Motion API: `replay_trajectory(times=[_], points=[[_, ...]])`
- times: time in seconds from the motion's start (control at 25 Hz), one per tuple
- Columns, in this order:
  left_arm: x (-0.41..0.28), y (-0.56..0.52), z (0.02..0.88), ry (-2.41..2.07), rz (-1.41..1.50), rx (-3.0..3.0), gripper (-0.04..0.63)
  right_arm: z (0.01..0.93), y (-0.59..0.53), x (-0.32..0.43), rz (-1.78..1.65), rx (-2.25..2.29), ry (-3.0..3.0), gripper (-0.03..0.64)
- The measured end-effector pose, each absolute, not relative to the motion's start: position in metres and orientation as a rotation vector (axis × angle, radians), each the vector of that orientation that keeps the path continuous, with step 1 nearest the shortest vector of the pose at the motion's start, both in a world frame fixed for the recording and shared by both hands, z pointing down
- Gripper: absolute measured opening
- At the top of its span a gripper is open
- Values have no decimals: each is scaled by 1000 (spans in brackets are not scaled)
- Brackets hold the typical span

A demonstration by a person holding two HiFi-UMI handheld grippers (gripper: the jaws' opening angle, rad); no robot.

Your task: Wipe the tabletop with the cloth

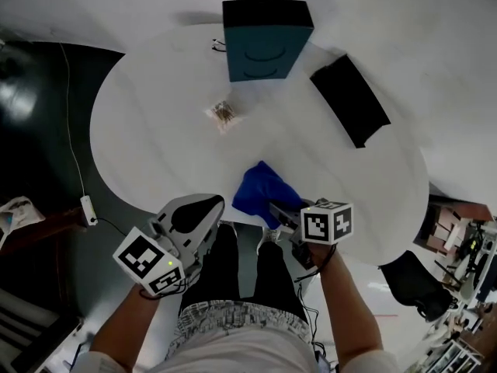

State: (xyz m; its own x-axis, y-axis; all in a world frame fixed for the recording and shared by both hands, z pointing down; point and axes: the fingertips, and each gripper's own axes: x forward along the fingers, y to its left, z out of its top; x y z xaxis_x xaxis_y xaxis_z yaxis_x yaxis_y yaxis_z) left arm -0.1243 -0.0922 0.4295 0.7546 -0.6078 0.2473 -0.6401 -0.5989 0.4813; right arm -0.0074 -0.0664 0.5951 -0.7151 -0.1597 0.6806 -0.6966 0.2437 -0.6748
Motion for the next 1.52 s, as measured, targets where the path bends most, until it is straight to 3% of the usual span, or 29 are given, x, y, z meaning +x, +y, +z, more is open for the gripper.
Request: replay_trajectory(times=[0.88, 1.52], points=[[40, -72, 414, -662, 155, 2525, 21, 597, -13, 177, 1599, 1089, -1960, 114], [69, -76, 408, -632, 196, 2565, 21, 593, -9, 206, 1637, 1150, -1978, 114]])
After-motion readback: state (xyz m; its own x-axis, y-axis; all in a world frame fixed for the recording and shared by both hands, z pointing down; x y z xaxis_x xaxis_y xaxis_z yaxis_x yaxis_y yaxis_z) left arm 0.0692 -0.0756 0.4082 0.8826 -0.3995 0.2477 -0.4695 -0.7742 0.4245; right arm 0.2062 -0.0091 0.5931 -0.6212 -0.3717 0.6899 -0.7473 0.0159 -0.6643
